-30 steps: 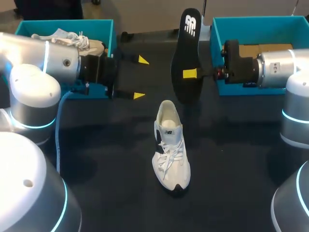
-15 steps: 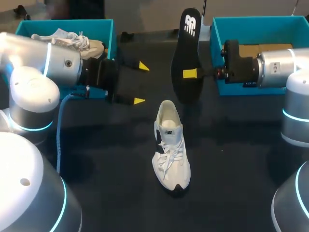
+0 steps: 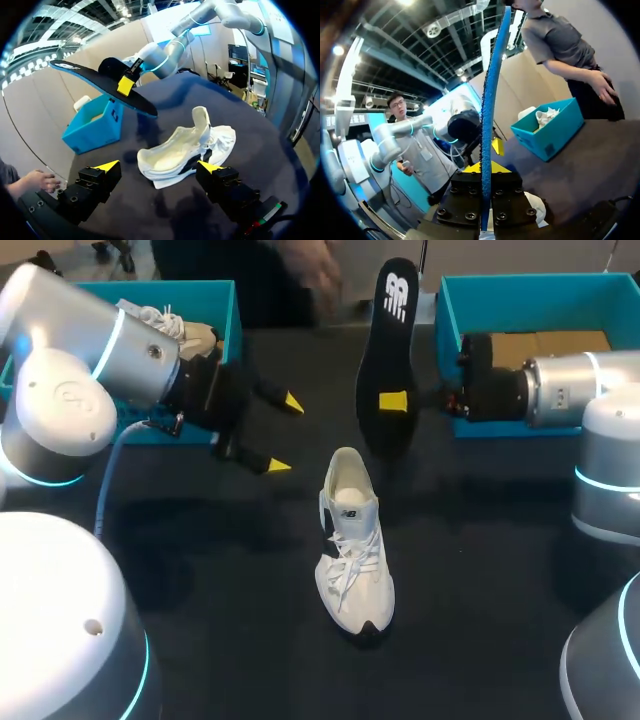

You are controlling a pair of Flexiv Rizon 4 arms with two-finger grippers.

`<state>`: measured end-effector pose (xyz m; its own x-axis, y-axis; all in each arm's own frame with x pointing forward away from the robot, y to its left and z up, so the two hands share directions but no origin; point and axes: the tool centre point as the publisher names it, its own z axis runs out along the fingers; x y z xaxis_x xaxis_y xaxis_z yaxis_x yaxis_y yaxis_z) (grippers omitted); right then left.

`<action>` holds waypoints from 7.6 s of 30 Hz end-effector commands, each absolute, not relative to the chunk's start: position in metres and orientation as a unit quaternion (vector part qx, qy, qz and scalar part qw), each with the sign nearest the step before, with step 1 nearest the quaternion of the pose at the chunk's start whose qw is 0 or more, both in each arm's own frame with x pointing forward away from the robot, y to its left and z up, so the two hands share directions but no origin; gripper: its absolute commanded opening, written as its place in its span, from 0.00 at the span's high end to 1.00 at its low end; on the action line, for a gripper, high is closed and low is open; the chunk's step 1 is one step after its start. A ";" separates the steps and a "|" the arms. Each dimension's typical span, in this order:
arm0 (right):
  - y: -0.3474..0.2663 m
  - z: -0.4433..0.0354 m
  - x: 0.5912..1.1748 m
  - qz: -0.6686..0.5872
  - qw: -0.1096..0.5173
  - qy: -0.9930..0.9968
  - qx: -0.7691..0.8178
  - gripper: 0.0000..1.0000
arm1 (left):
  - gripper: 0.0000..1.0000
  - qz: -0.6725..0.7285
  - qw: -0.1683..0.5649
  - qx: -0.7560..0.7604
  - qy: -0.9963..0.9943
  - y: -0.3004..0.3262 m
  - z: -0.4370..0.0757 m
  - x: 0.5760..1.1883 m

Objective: Take the shoe out of the shoebox, open the shoe tongue, remove and reinsert the insole, then place the shoe into the shoebox

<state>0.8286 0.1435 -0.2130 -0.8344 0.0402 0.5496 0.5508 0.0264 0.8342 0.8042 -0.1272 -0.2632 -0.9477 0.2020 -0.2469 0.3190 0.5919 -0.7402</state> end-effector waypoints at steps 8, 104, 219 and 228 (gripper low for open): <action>0.150 -0.221 0.837 -0.669 0.205 -0.684 -0.207 1.00 | 0.00 -0.397 0.047 0.129 0.907 -0.130 -0.298 0.790; 0.167 -0.284 0.814 -0.682 0.208 -0.672 -0.199 1.00 | 0.00 -0.344 0.034 0.072 0.935 -0.166 -0.357 0.785; 0.193 -0.337 0.779 -0.629 0.225 -0.718 -0.195 0.78 | 0.00 -0.344 0.034 0.072 0.935 -0.166 -0.357 0.785; 0.190 -0.327 0.786 -0.623 0.211 -0.728 -0.194 0.78 | 0.00 -0.344 0.034 0.072 0.935 -0.166 -0.357 0.785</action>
